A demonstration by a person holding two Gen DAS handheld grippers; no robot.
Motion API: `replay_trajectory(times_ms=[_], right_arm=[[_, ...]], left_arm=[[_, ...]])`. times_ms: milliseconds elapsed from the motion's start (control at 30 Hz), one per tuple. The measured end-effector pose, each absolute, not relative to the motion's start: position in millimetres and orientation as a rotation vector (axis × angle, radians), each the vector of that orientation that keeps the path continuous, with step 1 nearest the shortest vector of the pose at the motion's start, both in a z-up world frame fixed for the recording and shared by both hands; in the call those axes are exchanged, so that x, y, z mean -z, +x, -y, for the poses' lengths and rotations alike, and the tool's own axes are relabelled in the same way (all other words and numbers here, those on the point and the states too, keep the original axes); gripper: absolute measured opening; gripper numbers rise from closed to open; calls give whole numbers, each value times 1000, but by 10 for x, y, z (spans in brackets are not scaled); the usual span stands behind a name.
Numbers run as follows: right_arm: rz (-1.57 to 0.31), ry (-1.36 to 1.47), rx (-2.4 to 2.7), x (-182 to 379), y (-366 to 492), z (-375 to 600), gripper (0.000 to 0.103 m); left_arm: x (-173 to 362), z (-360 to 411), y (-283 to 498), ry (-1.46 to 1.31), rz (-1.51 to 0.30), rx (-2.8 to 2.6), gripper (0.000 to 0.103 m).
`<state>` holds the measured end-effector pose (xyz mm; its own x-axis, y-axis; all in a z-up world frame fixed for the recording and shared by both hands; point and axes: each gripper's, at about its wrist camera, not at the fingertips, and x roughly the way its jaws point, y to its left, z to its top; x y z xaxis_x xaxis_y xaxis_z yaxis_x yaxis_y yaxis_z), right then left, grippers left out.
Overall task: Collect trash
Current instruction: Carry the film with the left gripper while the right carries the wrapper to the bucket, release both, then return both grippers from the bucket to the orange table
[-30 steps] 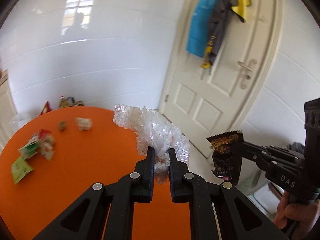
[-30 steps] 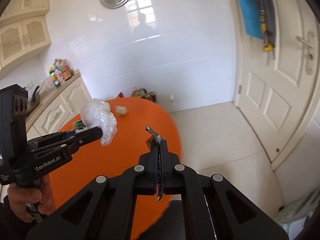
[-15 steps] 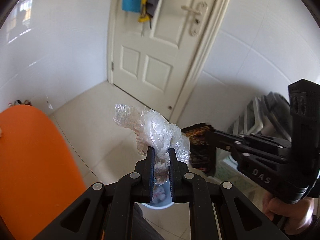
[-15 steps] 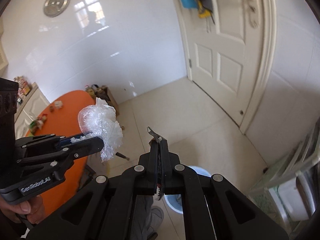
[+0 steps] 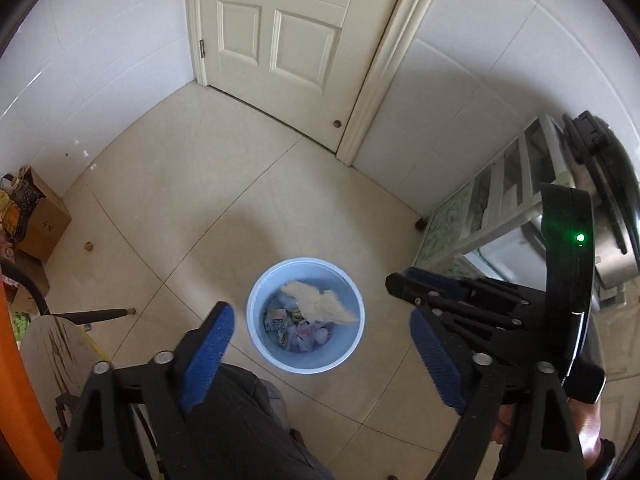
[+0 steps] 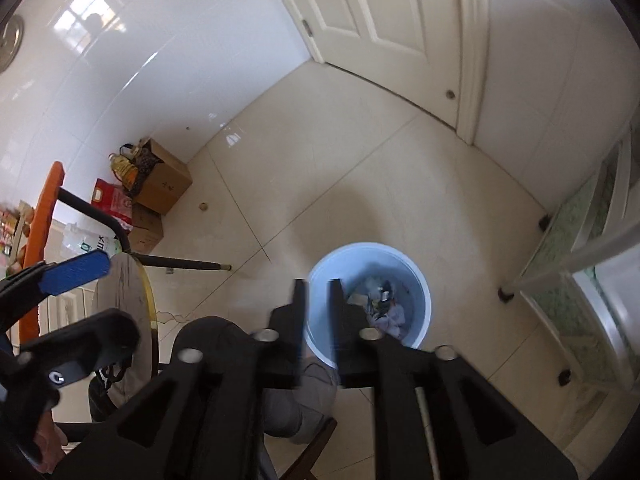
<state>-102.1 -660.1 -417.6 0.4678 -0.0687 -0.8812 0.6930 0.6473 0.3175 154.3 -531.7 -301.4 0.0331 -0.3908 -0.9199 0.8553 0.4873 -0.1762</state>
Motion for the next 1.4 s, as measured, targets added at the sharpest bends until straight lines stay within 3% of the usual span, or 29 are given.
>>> replay_trajectory(times_ms=[33,67,467,1067,1400], right_arm=[[-981,742,546,4167,-1047,6618,76],[-989,719,602,4156,-1104,6621,103],[-884,679,616,3790,-1192,6419,103],[-659,412,411,2243,-241,5209,103],[-551,260,216,1562,489,4184,103]], left_arm=[[2976,5332,1543,492,-1150,1001,97],[2943,5343,1522,491,-1129,984,101],[2469,4794,1100,431,-1025,922,102],[1182,1972,749,126,-665,671,102],[1084,644,360,-11,-583,455,102]])
